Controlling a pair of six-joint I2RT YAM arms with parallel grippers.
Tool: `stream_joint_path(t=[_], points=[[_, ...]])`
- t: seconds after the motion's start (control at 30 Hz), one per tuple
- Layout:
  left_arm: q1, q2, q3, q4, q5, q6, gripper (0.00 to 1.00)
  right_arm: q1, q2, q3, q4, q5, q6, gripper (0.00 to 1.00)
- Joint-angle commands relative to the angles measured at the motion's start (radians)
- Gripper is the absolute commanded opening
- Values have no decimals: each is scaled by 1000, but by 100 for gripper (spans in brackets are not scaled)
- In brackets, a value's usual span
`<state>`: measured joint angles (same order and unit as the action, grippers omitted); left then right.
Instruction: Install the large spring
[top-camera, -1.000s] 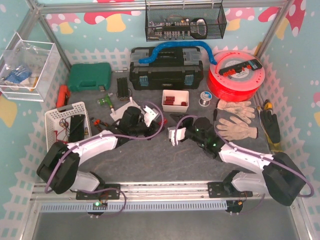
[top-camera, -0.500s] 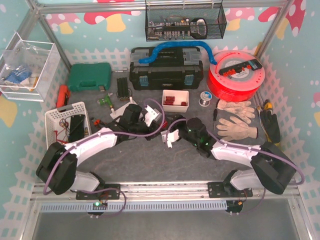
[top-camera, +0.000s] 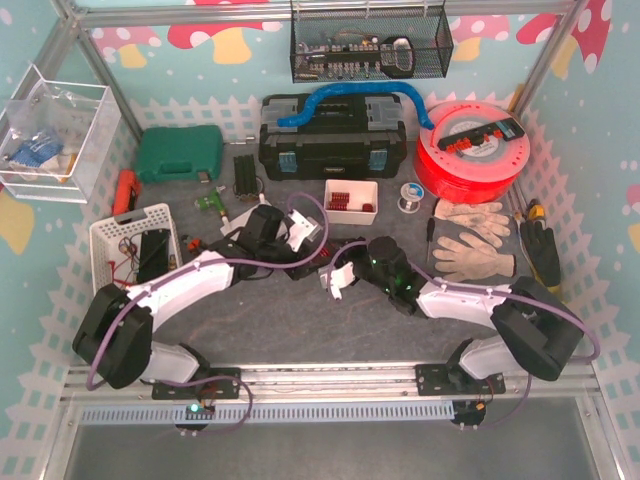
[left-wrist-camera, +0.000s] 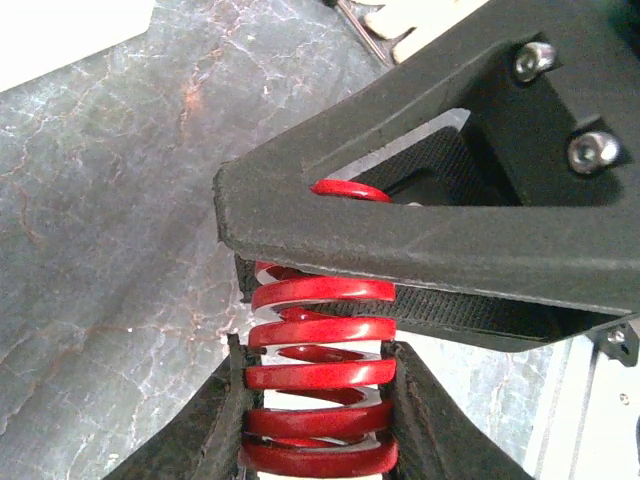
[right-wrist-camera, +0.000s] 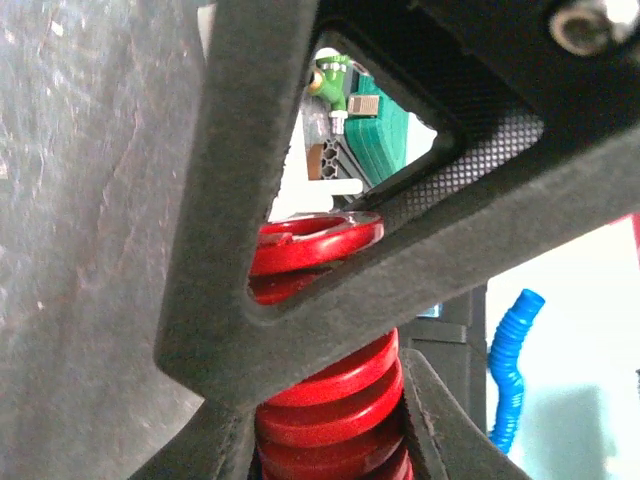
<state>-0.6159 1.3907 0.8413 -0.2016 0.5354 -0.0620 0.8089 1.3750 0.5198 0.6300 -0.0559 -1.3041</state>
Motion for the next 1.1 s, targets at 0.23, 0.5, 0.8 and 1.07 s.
stream_joint_path(t=[0.23,0.5,0.8,1.07], points=[[156,-284,-163,455,-139,-285,70,26,6,124,-54,-120,822,0],[171,-401,-249,512,-282,-308,69,24,61,86,103,-45,1289,0],[139,-294,-206,477,-143,-282,61,22,126,72,223,-61,1579,0],[114,-176,-136,403,-53,-292,70,22,131,77,219,-57,1567,0]])
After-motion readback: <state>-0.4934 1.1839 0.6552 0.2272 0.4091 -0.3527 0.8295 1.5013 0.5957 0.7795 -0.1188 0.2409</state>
